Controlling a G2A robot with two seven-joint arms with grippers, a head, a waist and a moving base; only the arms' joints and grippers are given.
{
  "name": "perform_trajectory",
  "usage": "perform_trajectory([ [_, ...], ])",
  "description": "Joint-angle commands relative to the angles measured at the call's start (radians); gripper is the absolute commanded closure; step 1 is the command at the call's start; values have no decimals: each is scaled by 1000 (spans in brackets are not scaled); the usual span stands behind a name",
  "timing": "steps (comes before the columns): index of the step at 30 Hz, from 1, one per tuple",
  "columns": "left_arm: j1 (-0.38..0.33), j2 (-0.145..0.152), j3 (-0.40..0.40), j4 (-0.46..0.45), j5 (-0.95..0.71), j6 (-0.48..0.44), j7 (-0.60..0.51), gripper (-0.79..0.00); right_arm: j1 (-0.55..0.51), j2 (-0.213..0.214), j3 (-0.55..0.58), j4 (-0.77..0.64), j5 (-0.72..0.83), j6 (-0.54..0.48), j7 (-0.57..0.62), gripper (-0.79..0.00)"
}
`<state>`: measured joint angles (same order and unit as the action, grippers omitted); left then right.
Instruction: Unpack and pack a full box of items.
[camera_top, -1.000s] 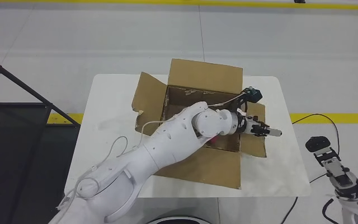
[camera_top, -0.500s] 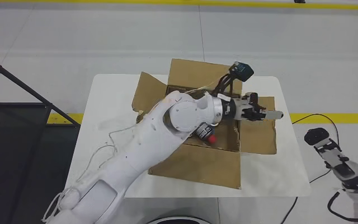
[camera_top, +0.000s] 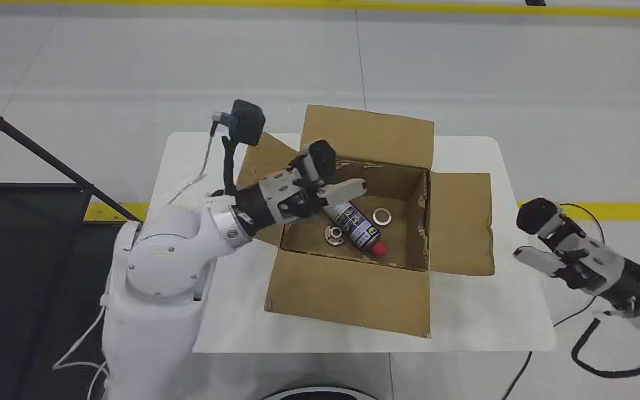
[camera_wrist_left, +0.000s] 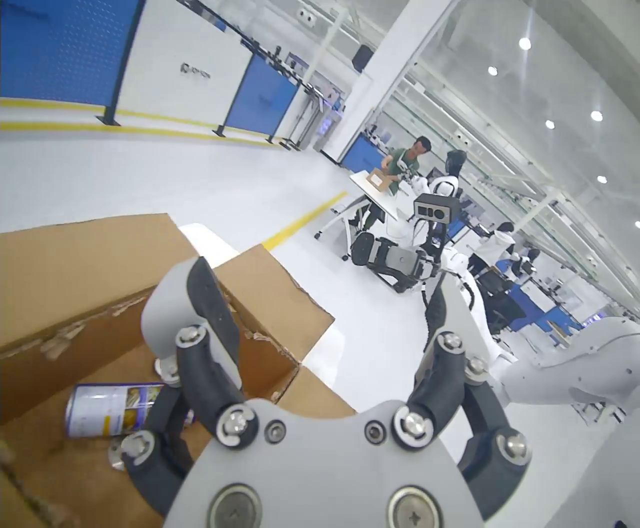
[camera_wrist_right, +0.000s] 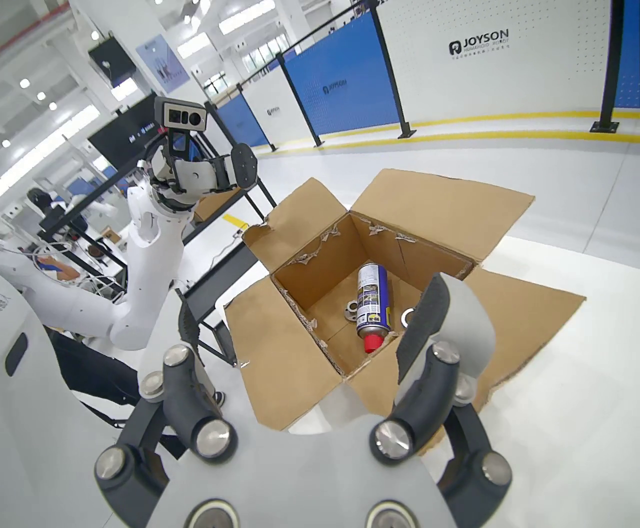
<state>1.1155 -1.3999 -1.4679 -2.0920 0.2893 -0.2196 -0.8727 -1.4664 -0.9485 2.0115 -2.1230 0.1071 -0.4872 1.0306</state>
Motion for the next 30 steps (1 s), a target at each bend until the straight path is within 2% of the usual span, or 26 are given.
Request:
perform_trajectory([
  [1,50,8,-77,-20,-18,-8,2,-785,46,6,-60,-14,-3,41,33,-785],
  [4,126,20,-191,-39,-63,-24,5,-785,110,13,-152,-21,-16,70,63,-785],
  [7,202,32,-297,-49,-107,-42,-10,-785,110,13,-152,-21,-16,70,63,-785],
  [18,202,33,-295,-42,-94,-38,4,-785,105,13,-158,-30,-29,75,53,-785],
  [20,186,36,-289,-11,-75,-3,24,-785,107,15,-181,-63,-87,101,52,-785],
  [25,82,48,-301,106,-36,155,35,-785,163,23,-273,-149,-243,210,77,-785],
  [30,-41,72,-297,238,8,260,-126,-785,243,30,-374,-191,-369,315,123,-785],
])
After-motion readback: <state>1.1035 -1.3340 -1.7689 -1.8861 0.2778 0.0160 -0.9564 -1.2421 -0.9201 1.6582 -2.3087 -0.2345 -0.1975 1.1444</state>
